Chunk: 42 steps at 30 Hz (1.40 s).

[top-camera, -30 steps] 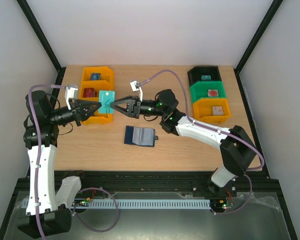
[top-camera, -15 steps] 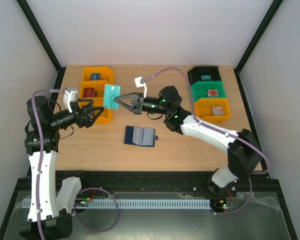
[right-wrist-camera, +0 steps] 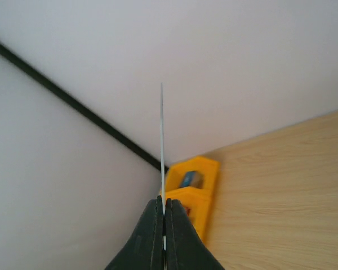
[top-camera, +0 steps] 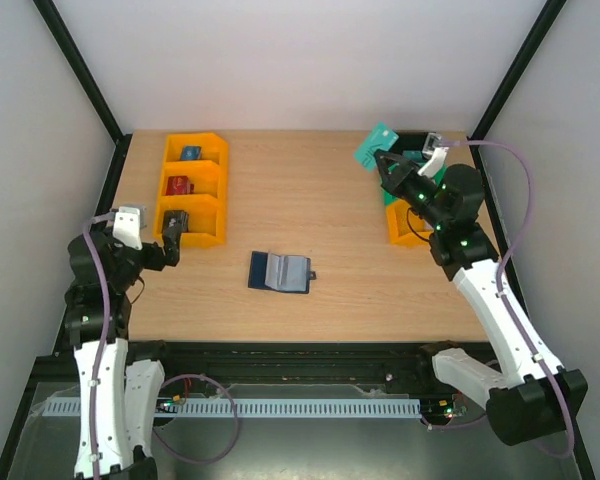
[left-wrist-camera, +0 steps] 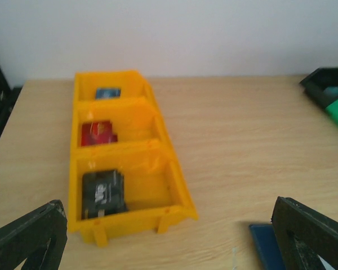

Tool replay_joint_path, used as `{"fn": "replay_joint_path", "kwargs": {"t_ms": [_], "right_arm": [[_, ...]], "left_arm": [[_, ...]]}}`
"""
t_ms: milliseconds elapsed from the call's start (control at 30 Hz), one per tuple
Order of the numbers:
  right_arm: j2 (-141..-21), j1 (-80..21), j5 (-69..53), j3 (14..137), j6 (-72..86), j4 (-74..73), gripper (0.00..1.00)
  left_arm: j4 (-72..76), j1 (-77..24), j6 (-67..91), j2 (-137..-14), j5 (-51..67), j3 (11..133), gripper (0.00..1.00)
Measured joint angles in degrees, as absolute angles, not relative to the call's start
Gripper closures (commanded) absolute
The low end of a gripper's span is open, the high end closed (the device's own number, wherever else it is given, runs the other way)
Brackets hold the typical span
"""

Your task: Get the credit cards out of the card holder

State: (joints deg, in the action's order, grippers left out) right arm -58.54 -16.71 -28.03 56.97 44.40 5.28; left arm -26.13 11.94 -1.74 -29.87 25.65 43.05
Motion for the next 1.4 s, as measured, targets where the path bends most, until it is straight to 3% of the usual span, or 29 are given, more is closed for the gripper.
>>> {"fn": "replay_joint_path", "kwargs": {"t_ms": [200,333,400,667,767,900,1033,1133,1300,1400], "right_arm": [[-61.6,-6.6,-30.5,54.8,45.4,3.7,0.99],[-66.5,-1.6,-32.7,54.8,47.7,5.5,0.98],[-70.5,0.1,-33.8,55.9,48.9,7.0,0.98],[-87.3,3.2,-34.3,66.2,51.0,8.7,0.98],[-87.2,3.4,-33.9,68.4,52.9,4.6,0.98],[-83.3,3.4,-33.8,69.7,55.0,-1.9,0.98],[-78.7,3.6,-34.3,71.6,55.1,-8.1,0.98],[-78.4,3.8,-34.9,75.1,56.0,-11.6,0.98],[-80.4,4.1,-36.1,78.8,57.7,-16.7,0.98],[-86.3,4.1,-37.6,88.3,54.9,-22.0,0.98]], "left_arm": [[-24.6,12.2,-2.2,-38.3,22.7,40.8,0.00],[-24.5,11.8,-3.5,-50.7,23.7,48.7,0.01],[-26.7,11.4,-6.0,-59.4,24.6,57.0,0.01],[-48.2,10.9,-19.7,-95.6,24.3,110.9,0.00],[-56.7,11.2,-24.2,-101.3,21.1,119.6,0.01],[-64.3,12.6,-30.4,-98.6,9.8,111.0,0.01],[-66.9,13.6,-38.1,-87.9,-0.4,95.2,0.01],[-67.7,11.7,-40.5,-80.0,-6.0,90.0,0.01],[-64.8,9.3,-38.8,-75.6,-8.9,87.4,0.01],[-57.0,9.3,-35.2,-75.0,-9.1,79.6,0.01]]}}
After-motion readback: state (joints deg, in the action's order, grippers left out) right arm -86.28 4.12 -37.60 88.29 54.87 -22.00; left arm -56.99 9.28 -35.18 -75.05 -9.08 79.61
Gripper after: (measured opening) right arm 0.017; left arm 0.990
